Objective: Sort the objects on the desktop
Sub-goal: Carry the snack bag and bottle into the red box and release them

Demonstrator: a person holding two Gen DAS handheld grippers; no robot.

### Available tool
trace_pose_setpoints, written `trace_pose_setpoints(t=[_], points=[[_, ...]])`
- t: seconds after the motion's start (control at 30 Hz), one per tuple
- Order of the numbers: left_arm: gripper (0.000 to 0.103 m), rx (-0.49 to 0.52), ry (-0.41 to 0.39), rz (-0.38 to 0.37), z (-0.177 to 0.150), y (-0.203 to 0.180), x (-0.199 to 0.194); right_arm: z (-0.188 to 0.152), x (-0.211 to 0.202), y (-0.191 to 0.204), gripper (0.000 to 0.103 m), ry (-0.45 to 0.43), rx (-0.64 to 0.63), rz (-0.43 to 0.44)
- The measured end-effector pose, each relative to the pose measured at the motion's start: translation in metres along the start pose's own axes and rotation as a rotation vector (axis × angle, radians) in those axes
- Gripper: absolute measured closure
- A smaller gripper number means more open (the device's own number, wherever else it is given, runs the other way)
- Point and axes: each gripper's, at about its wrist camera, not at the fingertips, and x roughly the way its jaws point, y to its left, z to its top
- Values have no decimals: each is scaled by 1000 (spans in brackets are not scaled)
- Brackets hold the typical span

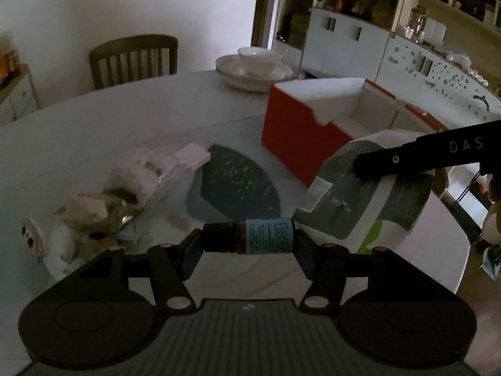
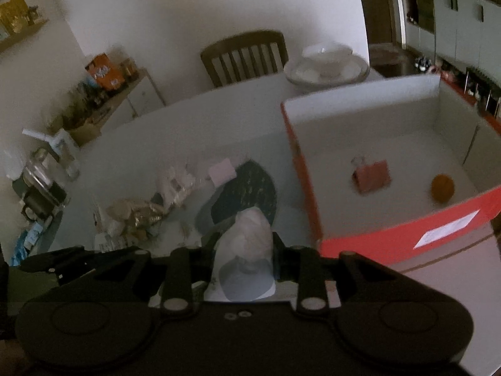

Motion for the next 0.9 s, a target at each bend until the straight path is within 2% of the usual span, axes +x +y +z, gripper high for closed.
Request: trace_pose_setpoints(t=[0.43, 0.9], points=[[41, 67, -33, -36, 42, -44, -8, 26, -35, -35, 73, -77, -5, -2], [41, 144, -66, -74, 79, -100, 9, 46, -59, -94, 73, -146, 27, -55]])
